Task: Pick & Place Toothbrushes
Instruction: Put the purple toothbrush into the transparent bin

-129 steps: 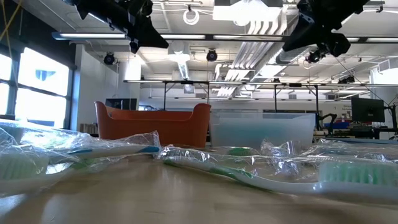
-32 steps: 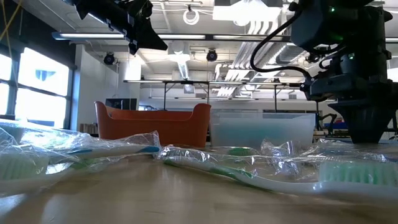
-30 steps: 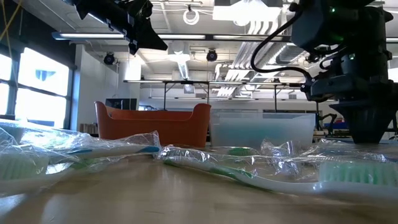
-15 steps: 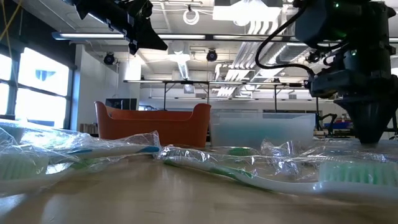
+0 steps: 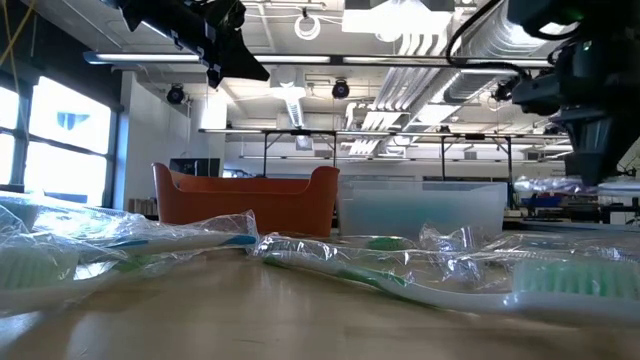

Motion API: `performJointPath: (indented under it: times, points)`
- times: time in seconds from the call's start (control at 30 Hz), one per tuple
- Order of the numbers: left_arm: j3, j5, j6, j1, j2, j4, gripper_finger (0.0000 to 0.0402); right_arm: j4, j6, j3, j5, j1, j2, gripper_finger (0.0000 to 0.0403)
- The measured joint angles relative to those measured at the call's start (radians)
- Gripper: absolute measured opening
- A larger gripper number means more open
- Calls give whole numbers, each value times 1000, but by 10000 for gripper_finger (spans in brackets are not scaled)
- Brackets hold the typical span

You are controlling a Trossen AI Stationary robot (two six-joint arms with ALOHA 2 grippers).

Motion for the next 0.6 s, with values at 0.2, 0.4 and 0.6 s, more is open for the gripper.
performJointPath:
  times: [0.2,0.4,0.6]
  points:
    - [0,4,-9,0,0,0,0,-27,15,0,108,0,-111,3]
    - [0,3,-50,0,0,0,0,-10,-2,0,220,0,-205,3]
    - [0,2,-68,0,0,0,0,36,-59,1,346,0,-281,3]
